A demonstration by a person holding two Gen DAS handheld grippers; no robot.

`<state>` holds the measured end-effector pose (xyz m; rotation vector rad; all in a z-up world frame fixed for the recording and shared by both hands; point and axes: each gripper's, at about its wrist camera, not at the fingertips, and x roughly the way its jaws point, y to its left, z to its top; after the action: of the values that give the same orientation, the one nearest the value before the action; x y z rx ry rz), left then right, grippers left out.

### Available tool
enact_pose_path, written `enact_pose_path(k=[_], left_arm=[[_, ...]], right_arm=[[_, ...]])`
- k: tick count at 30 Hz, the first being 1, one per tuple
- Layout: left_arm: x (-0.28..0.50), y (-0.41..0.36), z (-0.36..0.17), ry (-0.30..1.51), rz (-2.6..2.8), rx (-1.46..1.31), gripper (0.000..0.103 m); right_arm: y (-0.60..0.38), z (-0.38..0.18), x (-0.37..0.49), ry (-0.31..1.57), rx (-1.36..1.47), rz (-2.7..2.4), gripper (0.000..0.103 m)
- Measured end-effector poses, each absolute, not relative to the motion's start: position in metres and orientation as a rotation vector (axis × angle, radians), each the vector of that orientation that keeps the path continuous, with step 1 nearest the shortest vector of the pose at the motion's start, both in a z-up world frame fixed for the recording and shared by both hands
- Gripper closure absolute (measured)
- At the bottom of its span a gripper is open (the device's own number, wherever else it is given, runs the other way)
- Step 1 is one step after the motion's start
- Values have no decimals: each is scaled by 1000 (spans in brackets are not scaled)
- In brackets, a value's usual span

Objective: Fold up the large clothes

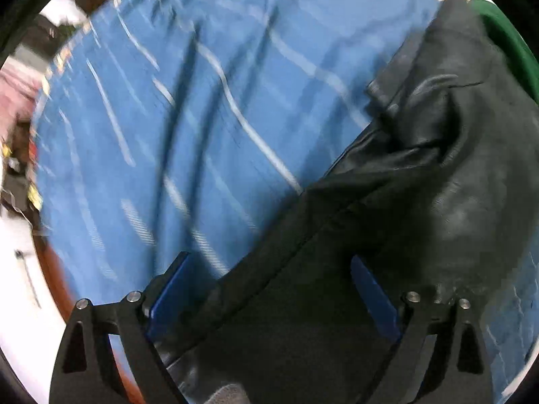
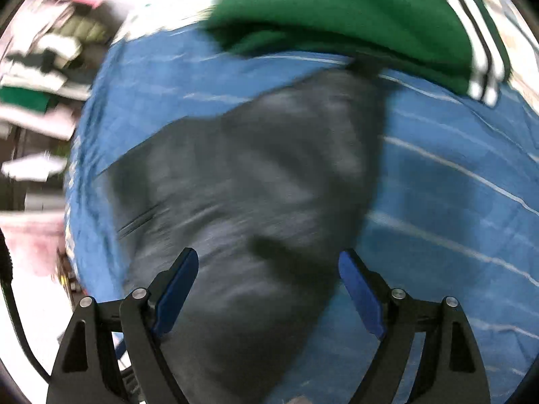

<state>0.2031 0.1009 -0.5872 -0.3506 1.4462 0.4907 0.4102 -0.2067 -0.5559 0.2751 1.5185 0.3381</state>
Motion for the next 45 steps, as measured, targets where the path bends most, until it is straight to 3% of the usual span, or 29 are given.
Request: enact_pose_path(k=[6, 10, 12, 13, 17, 23, 26, 30, 32, 34, 35, 37, 45], left_arm=[[196, 111, -591, 1419, 472, -406, 0], [197, 110, -591, 1433, 477, -382, 0], [203, 106, -590, 1440, 480, -349, 0], [209, 103, -589, 1445, 480, -324, 0], [221, 97, -571, 1447, 470, -251, 0], [221, 102, -503, 1328, 468, -239, 0], [210, 100, -487, 1312, 492, -214, 0], [198, 74, -500, 1373, 468, -163, 0], [197, 58, -512, 1414, 436, -150, 0], [199, 41, -515, 1415, 409, -133, 0], [201, 37, -518, 1415, 404, -129, 0], [211, 27, -522, 1403, 399, -145, 0], [256, 1, -562, 1398, 388, -43, 0]], right_arm=[[-256, -637, 459, 1555, 663, 521, 13], [-247, -638, 483, 1479, 717, 671, 13], [-240, -638, 486, 1475, 661, 654, 42], [-239, -639, 486, 1479, 658, 643, 66], [-258, -632, 470, 1436, 796, 558, 79], [-375, -584, 374, 1297, 1035, 260, 85], [-443, -561, 292, 1288, 1022, 41, 86], [-503, -571, 201, 1447, 1007, -161, 80], [-522, -576, 183, 1522, 962, -203, 63], [-529, -568, 176, 1535, 914, -211, 56], [-532, -557, 176, 1531, 855, -225, 44], [-526, -531, 180, 1519, 688, -273, 34], [-440, -448, 234, 1380, 291, -165, 34]])
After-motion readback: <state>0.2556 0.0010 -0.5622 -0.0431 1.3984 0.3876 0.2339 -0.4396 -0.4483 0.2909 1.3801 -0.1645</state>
